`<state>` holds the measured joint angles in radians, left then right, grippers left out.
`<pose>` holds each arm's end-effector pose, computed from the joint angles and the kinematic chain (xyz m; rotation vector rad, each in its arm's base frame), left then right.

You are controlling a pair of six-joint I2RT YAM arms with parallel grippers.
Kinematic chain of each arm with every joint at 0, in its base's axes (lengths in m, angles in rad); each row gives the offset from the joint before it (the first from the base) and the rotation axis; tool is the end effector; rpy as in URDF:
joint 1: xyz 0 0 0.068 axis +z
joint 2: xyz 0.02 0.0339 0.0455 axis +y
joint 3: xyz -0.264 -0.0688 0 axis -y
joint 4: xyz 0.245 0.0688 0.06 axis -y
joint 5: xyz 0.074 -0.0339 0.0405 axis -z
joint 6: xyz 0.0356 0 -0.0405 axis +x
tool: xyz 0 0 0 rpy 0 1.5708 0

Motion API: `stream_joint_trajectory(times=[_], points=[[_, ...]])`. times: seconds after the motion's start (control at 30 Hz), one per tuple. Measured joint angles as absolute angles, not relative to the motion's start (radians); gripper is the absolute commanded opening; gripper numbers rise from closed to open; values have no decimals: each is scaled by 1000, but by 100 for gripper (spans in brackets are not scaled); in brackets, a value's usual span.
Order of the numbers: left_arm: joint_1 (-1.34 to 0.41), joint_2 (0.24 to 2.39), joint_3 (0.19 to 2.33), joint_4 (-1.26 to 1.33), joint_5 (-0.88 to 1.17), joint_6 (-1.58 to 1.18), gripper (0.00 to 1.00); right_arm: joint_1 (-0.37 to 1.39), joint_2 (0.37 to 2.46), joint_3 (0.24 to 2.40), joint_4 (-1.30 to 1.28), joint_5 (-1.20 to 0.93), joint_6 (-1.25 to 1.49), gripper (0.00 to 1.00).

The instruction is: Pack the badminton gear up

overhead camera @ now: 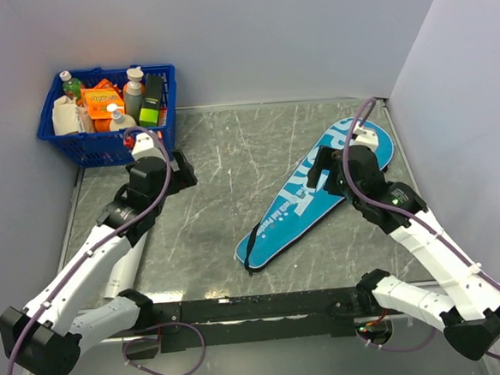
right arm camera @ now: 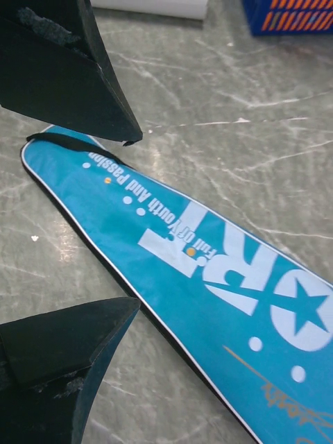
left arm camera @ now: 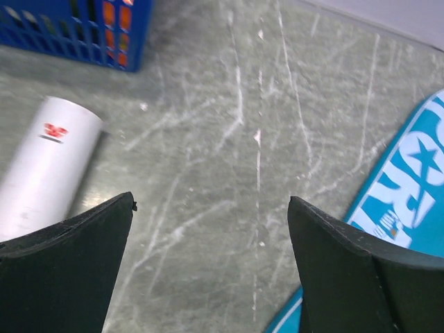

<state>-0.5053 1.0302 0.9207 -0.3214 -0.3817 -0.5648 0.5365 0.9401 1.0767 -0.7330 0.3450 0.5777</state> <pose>0.2090 -0.1004 0.3280 -0.3020 1.9593 -0.3159 0.1676 0.0856 0.3591 0.2406 2.1272 0.2819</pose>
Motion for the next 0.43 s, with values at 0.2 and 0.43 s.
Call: stream_joint_trajectory(times=[0.2,0.43], points=[[-505,1010,950,-350,-471,-481,96,536,929,1086,-737,358,566,100],[-505,962,959,-429,-491,-455,96,536,894,1058,-722,329,524,100]])
